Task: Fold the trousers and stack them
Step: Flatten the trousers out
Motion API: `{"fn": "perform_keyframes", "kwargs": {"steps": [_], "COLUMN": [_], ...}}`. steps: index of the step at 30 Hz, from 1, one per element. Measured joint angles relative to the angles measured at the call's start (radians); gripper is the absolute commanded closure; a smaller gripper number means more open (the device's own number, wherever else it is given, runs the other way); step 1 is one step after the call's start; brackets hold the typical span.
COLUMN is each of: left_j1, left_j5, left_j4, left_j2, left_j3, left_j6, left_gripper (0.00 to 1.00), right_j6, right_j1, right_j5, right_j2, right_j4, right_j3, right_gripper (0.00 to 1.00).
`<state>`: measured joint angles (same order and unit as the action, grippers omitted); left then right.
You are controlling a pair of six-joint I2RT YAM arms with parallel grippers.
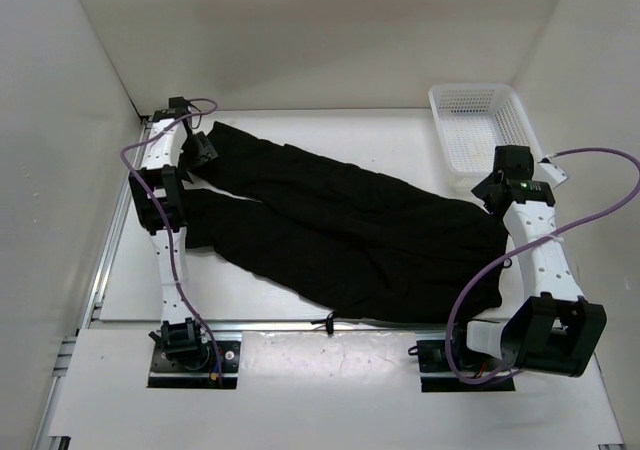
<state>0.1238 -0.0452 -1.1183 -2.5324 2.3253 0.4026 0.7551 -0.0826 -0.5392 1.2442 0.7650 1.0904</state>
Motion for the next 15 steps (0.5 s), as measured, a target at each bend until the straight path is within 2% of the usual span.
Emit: {"fn": "perform_keyframes", "kwargs": {"steps": [2,4,5,6,9,10,11,12,14,15], "left_j1": [0.002,0.005,0.007,0.011,0.013,0.013,0.013,0.014,0.014,0.014], "left_j5": [-0.010,-0.027,-0.034,-0.051,-0.065,-0.072,-0.079,-0.084,-0.095,-0.098], "left_j4": [-0.011,-0.011,-0.016,-0.019,-0.011,-0.008,-0.002,-0.004,0.011,0.011], "left_j2": [-0.011,-0.018,-0.019,-0.014,0.028,0.061,0.111,0.165,0.294,0.361], "left_j3": [0.018,0.039,0.047,0.052,0.009,-0.026,-0.075,-0.121,-0.225,-0.272], "left_j6": [0.004,0.006,0.008,0.013,0.016,0.018,0.020,0.025,0.032,0.040], "left_gripper": [0.15,0.15,0.15,0.13,0.15,0.20,0.29,0.56,0.82,0.90], "right_j6": [-0.004,-0.028,-0.043,-0.085,-0.126,-0.142,-0.156,-0.160,-0.156,-0.153], "right_j1": [-0.005,-0.008,-0.009,-0.010,-0.009,-0.006,0.000,0.010,0.061,0.097], "right_j5": [0.000,0.007,0.018,0.058,0.128,0.165,0.200,0.237,0.301,0.330], "right_j2": [-0.013,-0.029,-0.038,-0.055,-0.067,-0.072,-0.077,-0.081,-0.085,-0.080], "right_j4": [0.003,0.013,0.014,0.011,0.003,0.000,-0.003,-0.010,-0.021,-0.021], "right_j3": [0.002,0.023,0.039,0.076,0.091,0.089,0.082,0.068,0.016,-0.014], "right_gripper": [0.00,0.06,0.18,0.34,0.70,0.90,0.96,0.99,1.00,1.00]}}
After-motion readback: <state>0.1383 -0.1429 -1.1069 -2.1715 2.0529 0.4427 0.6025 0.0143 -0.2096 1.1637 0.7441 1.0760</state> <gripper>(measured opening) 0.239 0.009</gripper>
